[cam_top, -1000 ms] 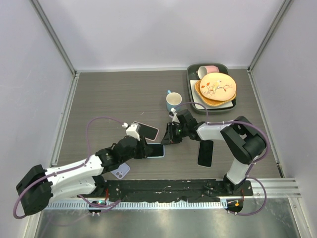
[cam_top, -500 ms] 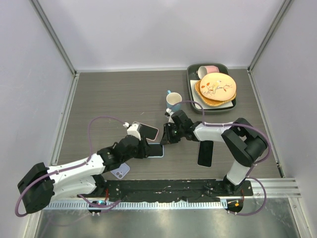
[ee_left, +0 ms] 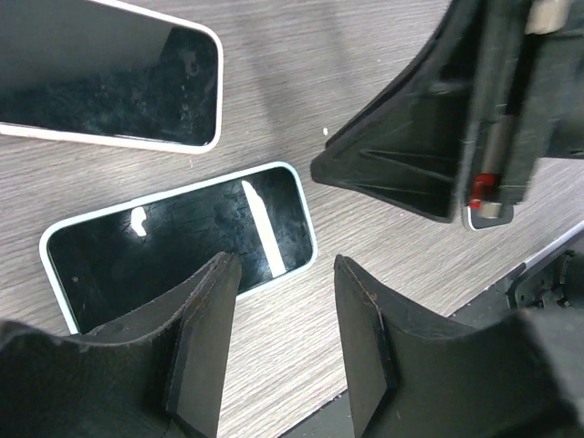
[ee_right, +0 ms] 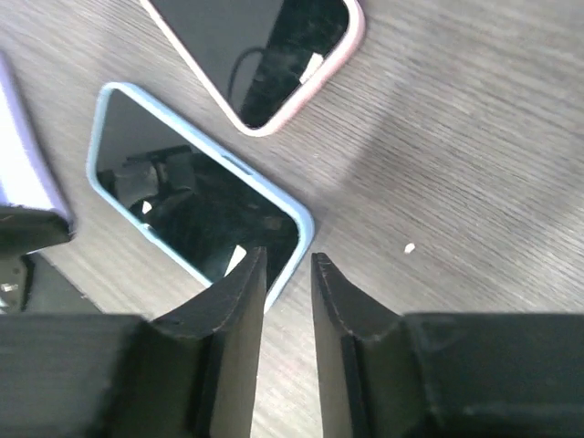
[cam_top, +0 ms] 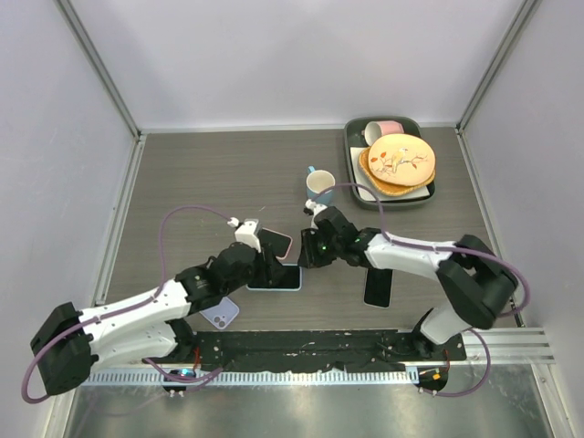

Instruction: Put the phone into the phone case

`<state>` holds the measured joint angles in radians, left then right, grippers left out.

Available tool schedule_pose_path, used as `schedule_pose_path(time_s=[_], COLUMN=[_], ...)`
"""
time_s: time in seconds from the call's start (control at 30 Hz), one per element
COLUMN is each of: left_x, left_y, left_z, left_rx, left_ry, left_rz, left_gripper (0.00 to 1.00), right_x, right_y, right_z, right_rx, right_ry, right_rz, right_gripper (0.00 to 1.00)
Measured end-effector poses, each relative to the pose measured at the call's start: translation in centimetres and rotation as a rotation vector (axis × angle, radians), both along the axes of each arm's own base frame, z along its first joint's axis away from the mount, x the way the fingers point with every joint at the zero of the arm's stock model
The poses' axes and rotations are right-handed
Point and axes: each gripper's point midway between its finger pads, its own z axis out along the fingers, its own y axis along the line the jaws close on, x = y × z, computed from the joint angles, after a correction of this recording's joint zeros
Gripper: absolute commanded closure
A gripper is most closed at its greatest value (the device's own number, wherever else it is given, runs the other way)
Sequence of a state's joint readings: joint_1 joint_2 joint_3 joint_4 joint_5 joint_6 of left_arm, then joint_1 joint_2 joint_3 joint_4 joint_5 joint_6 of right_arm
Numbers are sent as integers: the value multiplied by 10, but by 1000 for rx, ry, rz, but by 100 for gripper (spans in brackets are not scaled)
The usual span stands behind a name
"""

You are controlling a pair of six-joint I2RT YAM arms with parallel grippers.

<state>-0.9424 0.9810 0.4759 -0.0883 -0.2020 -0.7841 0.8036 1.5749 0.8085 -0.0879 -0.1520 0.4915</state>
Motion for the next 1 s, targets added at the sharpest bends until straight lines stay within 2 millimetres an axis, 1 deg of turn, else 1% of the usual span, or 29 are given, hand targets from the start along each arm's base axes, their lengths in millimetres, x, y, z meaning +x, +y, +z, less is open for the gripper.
schedule_pose_path(time_s=[0.03, 0.07, 0.1, 0.13, 0.17, 0.2, 0.27, 0.3, 0.4, 0.5, 0.53, 0.67, 0.77, 0.87, 0.93, 0.97, 1.0], left_x=[0, 0, 0, 0, 1, 1, 2, 3, 6, 11, 13, 19, 22, 23, 23, 23, 23], left_y=[0, 1, 2, 4, 6, 8, 12, 15, 21, 26, 27, 34, 39, 45, 49, 51, 51], left_z=[3, 7, 12, 17, 22, 27, 39, 45, 64, 90, 99, 137, 168, 193, 204, 208, 212], left_rx=[-3, -7, -10, -16, -22, -23, -31, -34, -35, -32, -37, -42, -52, -73, -85, -91, -97], left_ry=[-10, -20, -38, -53, -69, -85, -125, -146, -200, -260, -279, -355, -419, -477, -505, -517, -526], left_rz=[-4, -7, -10, -12, -10, -11, -7, -4, 7, 20, 27, 50, 68, 84, 90, 94, 98], left_gripper=[47, 45, 44, 43, 42, 39, 36, 35, 34, 33, 30, 28, 27, 27, 27, 27, 27], right_x=[0, 0, 2, 4, 4, 5, 6, 5, -1, -11, -13, -27, -40, -53, -60, -63, -66], right_y=[0, 0, 1, 2, 3, 5, 7, 9, 7, 6, 7, 19, 35, 58, 77, 87, 95], right_z=[10, 21, 37, 51, 60, 72, 83, 84, 74, 62, 59, 42, 27, 16, 14, 14, 15], right_rx=[19, 41, 77, 108, 130, 157, 188, 196, 195, 187, 183, 160, 125, 94, 85, 87, 89], right_ry=[-21, -41, -79, -109, -129, -158, -183, -188, -170, -131, -120, -80, -45, -29, -34, -38, -41], right_rz=[-1, -2, -1, -3, -4, 1, 11, 19, 43, 67, 76, 127, 180, 252, 298, 318, 335], right_gripper=[55, 51, 45, 42, 38, 31, 27, 25, 23, 24, 23, 24, 26, 29, 32, 36, 38])
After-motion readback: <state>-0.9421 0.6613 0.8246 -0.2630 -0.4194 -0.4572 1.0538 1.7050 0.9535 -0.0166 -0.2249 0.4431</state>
